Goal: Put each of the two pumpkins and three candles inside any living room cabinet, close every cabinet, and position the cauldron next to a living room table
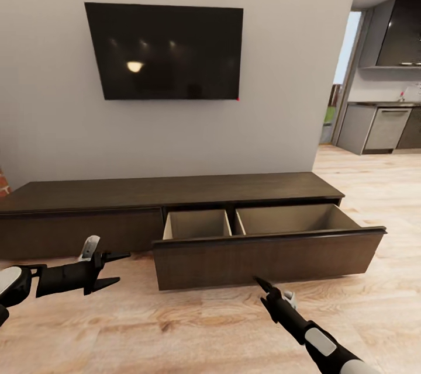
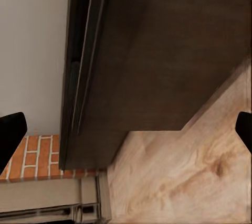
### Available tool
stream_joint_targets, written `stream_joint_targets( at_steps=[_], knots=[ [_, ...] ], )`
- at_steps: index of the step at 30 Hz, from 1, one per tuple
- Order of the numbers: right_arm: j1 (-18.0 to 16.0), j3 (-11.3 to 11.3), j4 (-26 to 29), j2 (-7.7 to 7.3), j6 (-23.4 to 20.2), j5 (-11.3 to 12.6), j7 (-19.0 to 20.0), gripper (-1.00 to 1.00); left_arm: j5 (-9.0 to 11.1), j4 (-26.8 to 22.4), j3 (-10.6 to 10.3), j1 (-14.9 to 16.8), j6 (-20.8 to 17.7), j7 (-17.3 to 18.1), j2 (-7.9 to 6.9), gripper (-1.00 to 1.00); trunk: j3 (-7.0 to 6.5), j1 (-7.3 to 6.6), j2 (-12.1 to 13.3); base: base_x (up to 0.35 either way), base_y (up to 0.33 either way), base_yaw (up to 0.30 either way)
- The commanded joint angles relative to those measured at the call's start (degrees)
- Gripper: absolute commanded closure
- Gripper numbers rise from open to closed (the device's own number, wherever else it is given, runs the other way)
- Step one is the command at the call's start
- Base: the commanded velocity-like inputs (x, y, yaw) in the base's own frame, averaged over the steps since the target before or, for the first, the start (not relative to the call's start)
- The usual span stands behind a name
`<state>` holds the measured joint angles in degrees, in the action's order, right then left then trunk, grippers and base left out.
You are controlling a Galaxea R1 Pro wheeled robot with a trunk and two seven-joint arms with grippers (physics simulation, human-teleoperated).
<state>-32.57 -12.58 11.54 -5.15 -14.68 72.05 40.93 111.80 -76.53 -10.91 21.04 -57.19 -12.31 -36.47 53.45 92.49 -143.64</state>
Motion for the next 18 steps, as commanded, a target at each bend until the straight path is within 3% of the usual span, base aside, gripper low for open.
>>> stream_joint_targets(
  at_steps=[1, 9, 12, 14, 18],
  knots=[
    [0.0, -0.3, -1.2, -0.04, 0.3, 0.5, 0.1, -1.0, 0.6, 0.0, -0.1, 0.0, 0.0, -0.5, -0.02, -1.0, -0.17, -0.04, 0.0, -0.061, 0.0, 0.0],
    [0.0, -0.4, -3.3, 0.07, 1.1, 0.2, -1.9, -1.0, 0.4, 0.0, -0.3, 0.0, 0.0, -0.6, -0.04, -1.0, -1.67, -0.24, 0.1, -0.264, 0.0, 0.064],
    [0.0, -0.4, -3.3, 0.06, 1.2, -1.7, -2.7, -1.0, 0.3, -0.1, -0.3, 0.0, 0.1, -0.9, -0.08, -1.0, -2.11, -0.32, 0.1, -0.332, 0.0, 0.138],
    [0.0, -0.4, -3.4, 0.16, 1.2, -3.1, -3.0, -1.0, 0.2, -0.1, -0.3, 0.0, 0.1, -2.2, -0.1, -1.0, -2.39, -0.37, 0.2, -0.312, 0.0, 0.142],
    [0.0, -0.4, -3.4, 0.35, 1.5, -5.2, -4.2, -1.0, 0.4, -0.4, 0.1, 0.0, 0.1, -10.4, -0.04, -1.0, -2.95, -0.47, 0.2, -0.145, 0.0, 0.142]
  ],
)
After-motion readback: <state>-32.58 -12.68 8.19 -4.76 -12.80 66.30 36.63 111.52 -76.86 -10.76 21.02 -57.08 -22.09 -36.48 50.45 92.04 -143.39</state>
